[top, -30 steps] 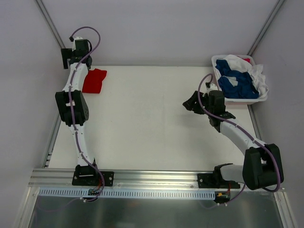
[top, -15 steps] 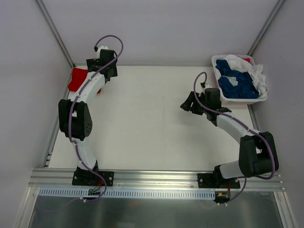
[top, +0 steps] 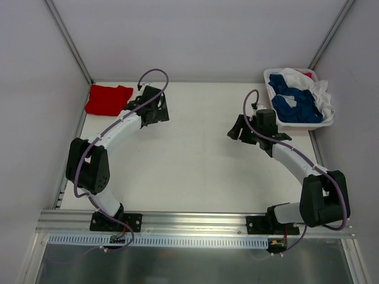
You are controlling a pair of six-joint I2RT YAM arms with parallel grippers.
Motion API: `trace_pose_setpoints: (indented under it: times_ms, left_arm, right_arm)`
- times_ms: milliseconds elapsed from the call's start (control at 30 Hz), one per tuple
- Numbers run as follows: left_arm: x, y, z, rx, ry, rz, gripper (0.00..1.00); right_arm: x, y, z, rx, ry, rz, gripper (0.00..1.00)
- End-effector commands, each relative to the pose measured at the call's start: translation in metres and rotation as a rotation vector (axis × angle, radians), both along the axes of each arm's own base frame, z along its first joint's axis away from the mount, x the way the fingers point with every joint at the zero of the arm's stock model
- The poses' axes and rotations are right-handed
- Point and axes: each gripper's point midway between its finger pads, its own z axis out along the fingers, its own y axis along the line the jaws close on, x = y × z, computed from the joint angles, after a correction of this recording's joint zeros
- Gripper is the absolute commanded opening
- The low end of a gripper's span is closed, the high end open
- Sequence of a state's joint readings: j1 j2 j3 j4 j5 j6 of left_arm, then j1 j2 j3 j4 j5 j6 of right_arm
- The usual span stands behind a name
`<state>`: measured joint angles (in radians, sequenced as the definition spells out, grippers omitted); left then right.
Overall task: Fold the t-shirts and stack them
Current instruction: Put the neatly folded tshirt into the corner of the board with the left arm
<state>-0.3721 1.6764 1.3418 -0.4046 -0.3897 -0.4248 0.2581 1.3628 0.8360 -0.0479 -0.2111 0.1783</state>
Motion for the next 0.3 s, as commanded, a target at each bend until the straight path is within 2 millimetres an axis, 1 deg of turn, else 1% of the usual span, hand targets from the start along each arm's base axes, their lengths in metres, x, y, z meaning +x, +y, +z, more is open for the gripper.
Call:
trace_pose_setpoints:
  times_ms: [0, 33, 100, 133, 167, 233, 267]
  left_arm:
    - [-0.014, -0.028, -0.003, -0.08, 0.015, -0.039, 0.99]
    - [-0.016, -0.036, -0.003, -0.075, 0.014, -0.055, 0.99]
    - [-0.016, -0.042, -0.005, -0.078, 0.018, -0.064, 0.99]
    - [-0.017, -0.049, -0.004, -0.087, 0.018, -0.084, 0.99]
    - [-0.017, -0.052, -0.005, -0.087, 0.021, -0.09, 0.99]
    - [-0.017, -0.058, -0.002, -0.094, 0.018, -0.108, 0.99]
    - [-0.018, -0.062, -0.002, -0.097, 0.018, -0.119, 0.99]
  right_arm:
    - [0.005, -0.002, 0.02, -0.01, -0.04, -0.023, 0.68]
    - [0.005, -0.003, 0.02, -0.01, -0.037, -0.027, 0.68]
    - [0.005, -0.001, 0.019, -0.006, -0.031, -0.022, 0.68]
    - [0.005, -0.002, 0.018, -0.014, -0.029, -0.026, 0.67]
    - [0.005, -0.004, 0.018, -0.024, -0.032, -0.034, 0.66]
    - [0.005, -0.005, 0.023, -0.031, -0.051, -0.036, 0.66]
    - [0.005, -0.006, 0.024, -0.032, -0.054, -0.042, 0.68]
